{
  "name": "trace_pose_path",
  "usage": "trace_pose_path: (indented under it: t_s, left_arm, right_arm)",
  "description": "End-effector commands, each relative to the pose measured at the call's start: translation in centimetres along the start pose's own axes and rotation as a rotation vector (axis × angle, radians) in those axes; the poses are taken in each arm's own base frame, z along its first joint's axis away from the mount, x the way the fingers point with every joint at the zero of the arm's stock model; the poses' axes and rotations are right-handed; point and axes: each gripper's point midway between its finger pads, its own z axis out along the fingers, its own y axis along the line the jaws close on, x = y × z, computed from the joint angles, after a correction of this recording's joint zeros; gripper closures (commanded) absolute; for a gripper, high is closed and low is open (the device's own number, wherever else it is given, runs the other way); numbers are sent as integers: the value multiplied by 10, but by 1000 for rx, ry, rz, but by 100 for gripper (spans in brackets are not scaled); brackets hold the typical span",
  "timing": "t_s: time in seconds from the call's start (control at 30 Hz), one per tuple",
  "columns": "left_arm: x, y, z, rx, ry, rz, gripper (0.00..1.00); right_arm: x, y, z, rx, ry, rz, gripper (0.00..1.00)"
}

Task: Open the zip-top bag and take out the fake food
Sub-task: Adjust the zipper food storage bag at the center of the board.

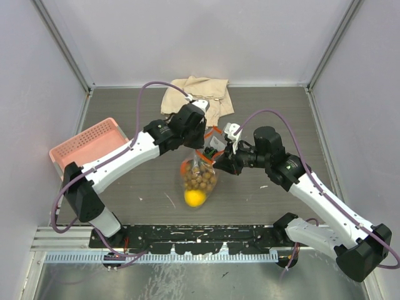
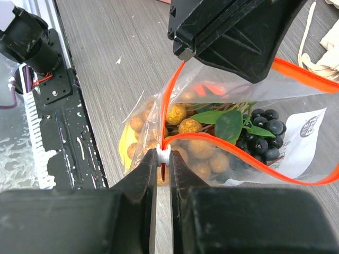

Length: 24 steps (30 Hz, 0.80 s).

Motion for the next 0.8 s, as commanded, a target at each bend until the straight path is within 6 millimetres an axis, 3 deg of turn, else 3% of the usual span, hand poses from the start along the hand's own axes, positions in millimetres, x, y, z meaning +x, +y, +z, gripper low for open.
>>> trace_pose_path:
  t_s: [0.0,0.07,0.13,0.23,0.3,0.4,0.5,0.77]
  left_arm:
    - [-27,-17,-11,99,-93,72,100]
    - [-32,-17,-15,122,-126,60,100]
    - [-37,-17,-20,153,-171,37,100]
    - [-39,-16,-27,213,-225,-6,100]
    - [-40,-16,-31,237,-252,-27,100]
    - [-39,-12,-35,247,-269,-38,100]
    - [-37,-11,-39,262,-279,-52,100]
    - [-33,-10,-43,281,-290,-69,100]
  right_arm:
    - [-24,6,-4,-14,-83,-44,93]
    - [-26,6,-5,-9,-93,-43,83]
    - [-30,7,-7,-6,-110,-42,63]
    - [-47,12,-19,7,-168,-46,39]
    - [-65,7,-30,75,-231,-39,30]
    - [-89,-15,-50,255,-338,17,17]
    - [-95,-53,-66,486,-408,168,2]
    - [-54,-114,-48,671,-282,560,0]
